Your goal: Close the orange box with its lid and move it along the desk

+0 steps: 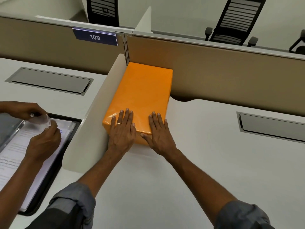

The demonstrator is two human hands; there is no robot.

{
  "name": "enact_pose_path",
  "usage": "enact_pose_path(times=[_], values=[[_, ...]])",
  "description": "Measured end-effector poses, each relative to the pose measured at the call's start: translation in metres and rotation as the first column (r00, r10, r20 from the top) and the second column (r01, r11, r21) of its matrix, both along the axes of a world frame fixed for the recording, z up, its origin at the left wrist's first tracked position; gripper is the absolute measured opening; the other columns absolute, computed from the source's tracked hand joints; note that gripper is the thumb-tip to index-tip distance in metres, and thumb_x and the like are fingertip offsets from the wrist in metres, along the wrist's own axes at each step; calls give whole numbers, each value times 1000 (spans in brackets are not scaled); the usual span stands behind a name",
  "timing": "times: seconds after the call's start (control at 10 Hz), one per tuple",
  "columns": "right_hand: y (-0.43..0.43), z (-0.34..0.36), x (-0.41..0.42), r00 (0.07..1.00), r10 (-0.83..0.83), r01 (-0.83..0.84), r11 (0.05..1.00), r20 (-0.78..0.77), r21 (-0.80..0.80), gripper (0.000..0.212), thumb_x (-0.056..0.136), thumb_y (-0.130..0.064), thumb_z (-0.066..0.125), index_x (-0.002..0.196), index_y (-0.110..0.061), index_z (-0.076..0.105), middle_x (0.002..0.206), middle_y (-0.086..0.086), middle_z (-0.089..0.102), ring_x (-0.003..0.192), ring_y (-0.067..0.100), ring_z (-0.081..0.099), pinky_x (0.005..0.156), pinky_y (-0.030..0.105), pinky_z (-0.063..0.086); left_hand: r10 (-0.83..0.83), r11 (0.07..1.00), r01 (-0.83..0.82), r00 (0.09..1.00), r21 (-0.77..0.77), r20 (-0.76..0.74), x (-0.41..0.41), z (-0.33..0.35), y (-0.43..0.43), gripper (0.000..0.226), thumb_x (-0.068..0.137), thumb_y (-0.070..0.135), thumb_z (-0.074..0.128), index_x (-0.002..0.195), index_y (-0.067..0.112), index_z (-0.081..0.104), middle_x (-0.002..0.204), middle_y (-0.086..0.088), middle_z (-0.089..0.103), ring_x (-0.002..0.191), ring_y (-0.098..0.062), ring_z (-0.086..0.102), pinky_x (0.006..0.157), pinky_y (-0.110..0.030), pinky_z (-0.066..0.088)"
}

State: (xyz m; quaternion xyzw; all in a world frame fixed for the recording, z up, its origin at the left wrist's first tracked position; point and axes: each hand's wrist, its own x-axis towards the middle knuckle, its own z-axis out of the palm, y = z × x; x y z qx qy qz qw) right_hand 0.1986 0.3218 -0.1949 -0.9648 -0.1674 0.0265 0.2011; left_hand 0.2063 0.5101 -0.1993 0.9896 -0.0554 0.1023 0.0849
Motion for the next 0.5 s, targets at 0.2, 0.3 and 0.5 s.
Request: enact_pose_path(times=[0.2,0.3,0.5], values=[[-27,10,-13,984,-179,179,963,-21,201,83,102,-61,29,162,-14,-4,171,4,-9,158,23,-11,126,42,-1,-35,999,35,999,-19,-7,-6,18,-8,63,103,39,17,155,7,28,164,-15,26,154,-30,17,124,-53,13],[-50,10,-25,970,-242,243,955,-24,171,78,104,-57,27,162,-15,-4,171,3,-11,158,21,-13,128,42,-2,-78,997,78,997,-18,-7,-15,24,-21,63,103,39,15,156,7,25,165,-16,20,155,-31,11,124,-53,13],[-133,5,-76,938,-348,347,937,5,45,74,104,-54,19,162,-12,-1,171,6,-9,157,23,-12,129,44,0,-234,972,234,972,-9,15,-63,24,-106,62,104,39,18,157,8,22,166,-14,16,156,-30,6,124,-53,13]])
